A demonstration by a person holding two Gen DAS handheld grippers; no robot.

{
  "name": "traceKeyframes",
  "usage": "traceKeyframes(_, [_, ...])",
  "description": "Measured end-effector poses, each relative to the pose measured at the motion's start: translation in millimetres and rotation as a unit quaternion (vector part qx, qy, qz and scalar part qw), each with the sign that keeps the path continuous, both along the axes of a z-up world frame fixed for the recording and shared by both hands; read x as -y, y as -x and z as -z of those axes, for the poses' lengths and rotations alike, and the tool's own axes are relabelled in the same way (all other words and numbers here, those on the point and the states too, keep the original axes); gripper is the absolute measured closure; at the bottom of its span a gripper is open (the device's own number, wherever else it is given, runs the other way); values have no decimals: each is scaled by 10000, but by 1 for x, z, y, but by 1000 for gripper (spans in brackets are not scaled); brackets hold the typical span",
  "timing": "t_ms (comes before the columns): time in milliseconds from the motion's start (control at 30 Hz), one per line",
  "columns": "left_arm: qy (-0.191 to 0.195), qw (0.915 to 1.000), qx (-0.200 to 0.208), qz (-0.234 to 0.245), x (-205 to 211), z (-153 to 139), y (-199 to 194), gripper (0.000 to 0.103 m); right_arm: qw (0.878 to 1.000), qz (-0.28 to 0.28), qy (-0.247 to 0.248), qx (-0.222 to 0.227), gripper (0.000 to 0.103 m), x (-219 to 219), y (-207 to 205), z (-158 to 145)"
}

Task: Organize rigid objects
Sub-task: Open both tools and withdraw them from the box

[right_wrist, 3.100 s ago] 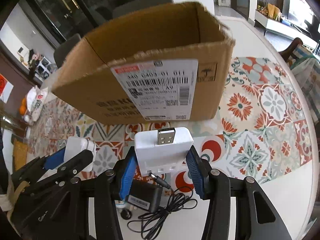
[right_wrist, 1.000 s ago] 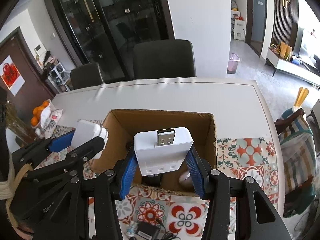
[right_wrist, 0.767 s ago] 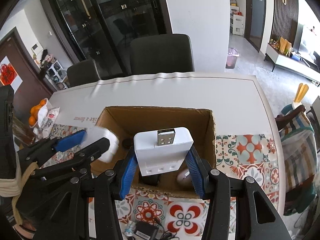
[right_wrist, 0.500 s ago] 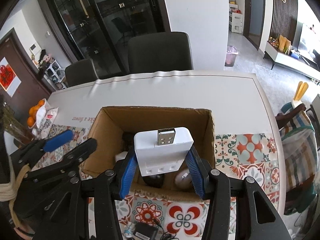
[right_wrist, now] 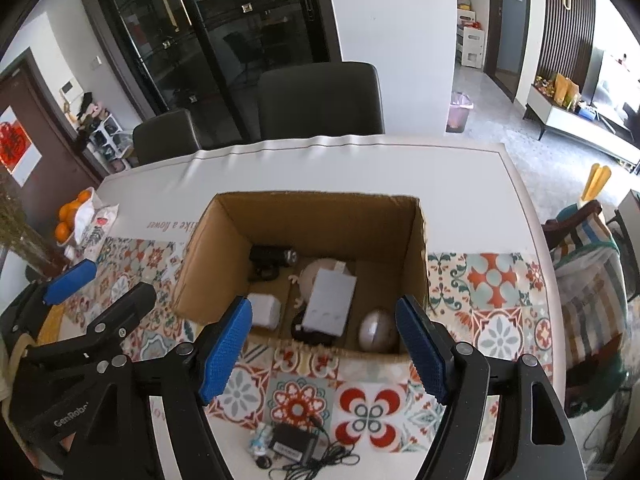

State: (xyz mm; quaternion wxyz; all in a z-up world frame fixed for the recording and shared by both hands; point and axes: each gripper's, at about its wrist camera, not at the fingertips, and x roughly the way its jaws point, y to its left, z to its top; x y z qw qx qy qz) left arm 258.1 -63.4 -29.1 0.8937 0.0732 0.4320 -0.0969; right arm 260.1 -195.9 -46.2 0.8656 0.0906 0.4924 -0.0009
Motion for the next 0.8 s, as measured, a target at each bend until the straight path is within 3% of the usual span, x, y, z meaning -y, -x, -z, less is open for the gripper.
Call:
traceKeyframes(433, [34, 9999, -23, -118, -18, -1, 46, 11, 9999, -143, -2, -64, 23, -10, 46, 0])
traceKeyframes(800, [-177, 9990, -241, -320, -31, 19, 73, 11, 9983, -447, 4, -363, 23, -26, 68, 20])
